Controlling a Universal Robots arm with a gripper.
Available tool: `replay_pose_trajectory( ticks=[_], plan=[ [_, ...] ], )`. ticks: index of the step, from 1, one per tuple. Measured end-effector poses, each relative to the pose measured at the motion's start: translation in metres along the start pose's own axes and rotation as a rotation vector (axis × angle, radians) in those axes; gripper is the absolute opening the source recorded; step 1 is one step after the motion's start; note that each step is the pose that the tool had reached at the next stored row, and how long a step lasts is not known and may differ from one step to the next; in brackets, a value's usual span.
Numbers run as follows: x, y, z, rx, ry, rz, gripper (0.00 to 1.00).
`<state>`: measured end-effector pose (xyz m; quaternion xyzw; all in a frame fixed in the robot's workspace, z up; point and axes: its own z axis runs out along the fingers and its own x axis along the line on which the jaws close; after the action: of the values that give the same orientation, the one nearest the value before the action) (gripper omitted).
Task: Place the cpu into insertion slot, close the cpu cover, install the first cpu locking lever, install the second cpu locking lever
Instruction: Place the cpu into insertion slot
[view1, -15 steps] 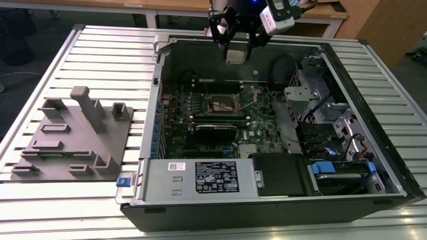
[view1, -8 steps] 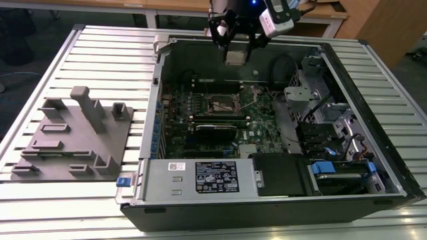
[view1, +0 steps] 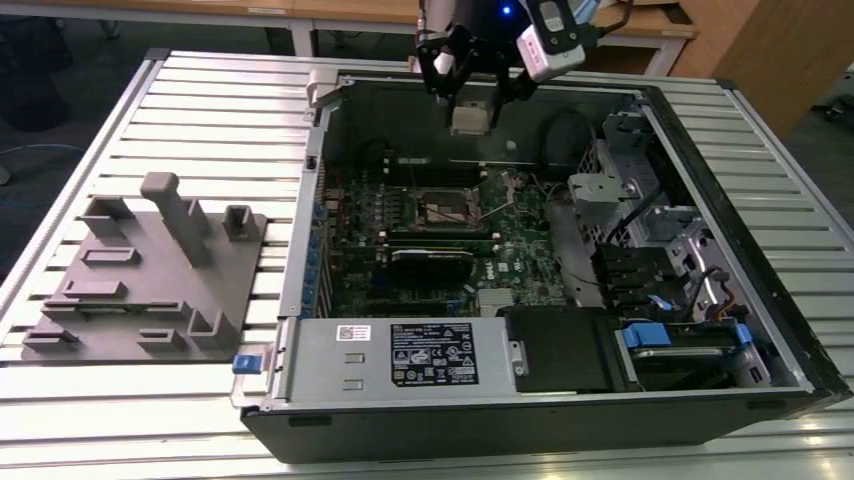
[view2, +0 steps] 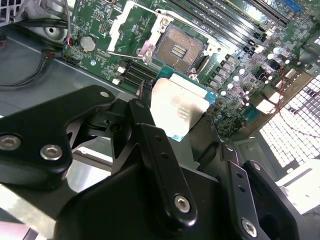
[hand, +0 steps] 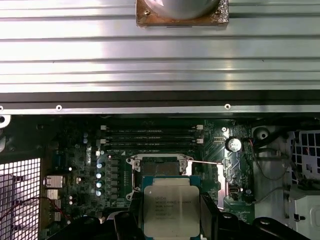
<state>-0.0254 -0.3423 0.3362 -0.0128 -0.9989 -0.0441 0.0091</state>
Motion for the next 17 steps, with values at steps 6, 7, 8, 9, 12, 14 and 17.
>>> replay_pose_trajectory(
  ticks=[6, 7, 8, 9, 12, 14, 17],
  plan=[
    [0.0, -0.0002, 0.0026, -0.0002, -0.0001, 0.0, 0.54],
    [-0.0001, -0.0003, 0.003, 0.0, -0.0001, 0.0, 0.54],
    [0.0, -0.0003, 0.003, 0.0, 0.0, 0.0, 0.54],
    [0.0, -0.0003, 0.003, 0.0001, 0.0, 0.0, 0.54],
    [-0.0001, -0.0003, 0.0034, -0.0002, -0.0001, 0.0, 0.54],
    [-0.0001, -0.0004, 0.004, -0.0002, -0.0001, 0.0, 0.54],
    [-0.0001, -0.0004, 0.0039, 0.0, 0.0, 0.0, 0.54]
  ],
)
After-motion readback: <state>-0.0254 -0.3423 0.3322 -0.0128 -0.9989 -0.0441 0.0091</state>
